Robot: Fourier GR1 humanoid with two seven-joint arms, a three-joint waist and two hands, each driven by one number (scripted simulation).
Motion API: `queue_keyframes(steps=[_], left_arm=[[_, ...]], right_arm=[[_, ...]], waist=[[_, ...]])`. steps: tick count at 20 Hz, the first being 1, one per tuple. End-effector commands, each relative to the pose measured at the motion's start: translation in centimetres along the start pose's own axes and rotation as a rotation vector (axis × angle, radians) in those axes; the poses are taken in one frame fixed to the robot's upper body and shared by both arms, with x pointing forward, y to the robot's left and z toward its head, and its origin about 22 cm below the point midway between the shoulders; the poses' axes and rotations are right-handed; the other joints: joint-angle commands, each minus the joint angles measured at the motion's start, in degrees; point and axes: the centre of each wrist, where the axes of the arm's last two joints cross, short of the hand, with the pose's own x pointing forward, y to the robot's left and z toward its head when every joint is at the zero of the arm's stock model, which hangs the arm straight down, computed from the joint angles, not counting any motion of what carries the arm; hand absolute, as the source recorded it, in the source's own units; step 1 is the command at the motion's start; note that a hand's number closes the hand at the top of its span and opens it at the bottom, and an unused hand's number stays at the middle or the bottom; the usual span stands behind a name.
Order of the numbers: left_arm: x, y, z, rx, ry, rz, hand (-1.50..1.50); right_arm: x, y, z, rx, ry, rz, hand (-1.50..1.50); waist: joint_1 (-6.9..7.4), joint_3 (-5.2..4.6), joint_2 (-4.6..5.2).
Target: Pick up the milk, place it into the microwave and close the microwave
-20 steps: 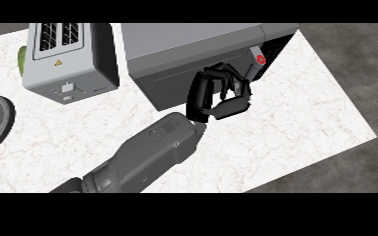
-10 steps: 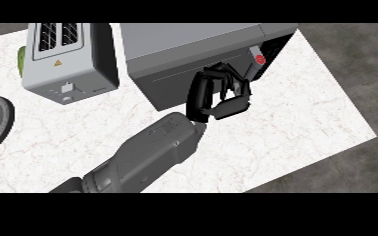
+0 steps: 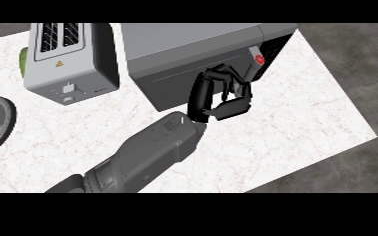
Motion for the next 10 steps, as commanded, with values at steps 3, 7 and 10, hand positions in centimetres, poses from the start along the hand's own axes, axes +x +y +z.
queue_keyframes(steps=[3,7,10], left_arm=[[-1.4,2.4,-1.5,0.128,0.133,-0.109,1.50],[-1.6,2.6,-1.6,0.165,0.166,-0.127,1.50],[-2.4,3.2,-0.9,0.212,0.197,-0.160,1.50]], right_arm=[[0.3,0.0,-0.2,0.038,-0.002,-0.026,-1.50],[0.7,0.0,0.0,0.038,-0.002,-0.018,-1.50],[1.5,-0.2,0.1,0.032,-0.001,-0.003,-1.50]], waist=[[0.66,-0.18,0.98],[2.08,-0.25,0.17],[2.92,-0.34,0.02]])
